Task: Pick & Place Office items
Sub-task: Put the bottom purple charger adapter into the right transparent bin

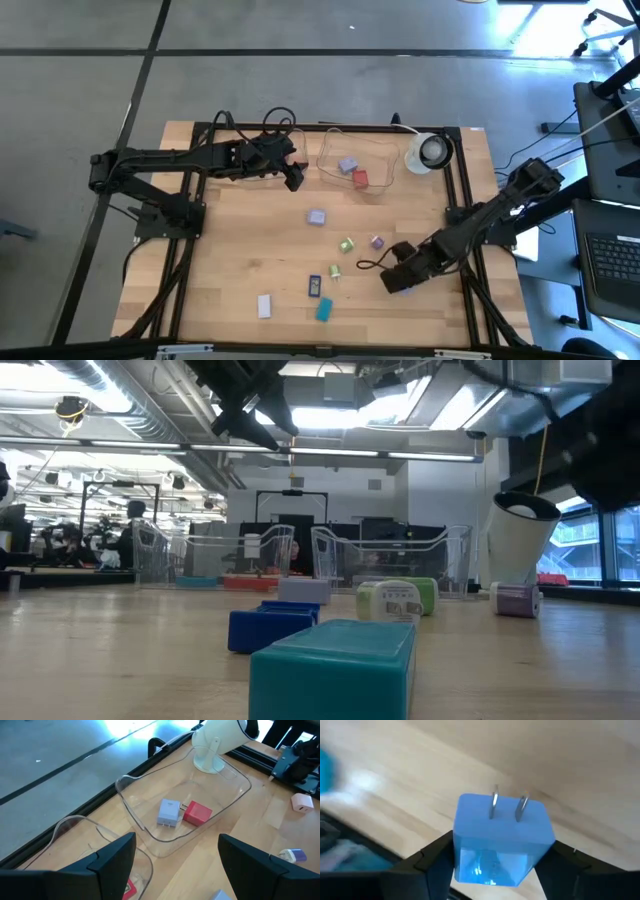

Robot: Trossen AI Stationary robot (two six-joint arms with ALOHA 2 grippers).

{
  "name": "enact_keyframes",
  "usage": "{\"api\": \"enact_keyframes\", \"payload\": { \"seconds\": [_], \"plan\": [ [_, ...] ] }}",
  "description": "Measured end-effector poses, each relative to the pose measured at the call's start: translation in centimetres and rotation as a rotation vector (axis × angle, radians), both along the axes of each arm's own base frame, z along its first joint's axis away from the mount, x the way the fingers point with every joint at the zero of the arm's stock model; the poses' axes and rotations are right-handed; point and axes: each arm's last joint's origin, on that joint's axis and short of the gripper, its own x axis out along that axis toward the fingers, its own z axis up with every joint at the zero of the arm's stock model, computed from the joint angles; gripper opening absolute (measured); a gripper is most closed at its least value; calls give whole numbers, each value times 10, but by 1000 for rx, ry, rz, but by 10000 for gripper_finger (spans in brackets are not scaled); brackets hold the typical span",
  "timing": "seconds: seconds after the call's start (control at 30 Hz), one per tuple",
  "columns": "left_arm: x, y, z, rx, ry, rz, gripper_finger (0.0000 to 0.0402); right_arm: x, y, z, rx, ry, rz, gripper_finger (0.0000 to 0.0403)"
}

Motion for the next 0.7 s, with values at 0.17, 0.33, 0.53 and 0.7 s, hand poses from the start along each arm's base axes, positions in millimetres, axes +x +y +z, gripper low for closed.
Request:
{"api": "enact_keyframes", "payload": {
  "seconds": [0.17, 0.33, 0.53, 0.7],
  "plan": [
    [1, 0, 1, 21, -2, -12, 278, 4, -18, 26, -133, -169, -82, 215],
    [2, 0, 3, 31, -17, -16, 278, 3, -40, 51, -324, -364, -171, 224],
    [2, 0, 3, 59, 3, -39, 278, 3, -71, 77, -593, -556, -324, 231],
    [2, 0, 2, 79, 23, -83, 278, 12, -96, 98, -747, -686, -380, 216]
  ]
}}
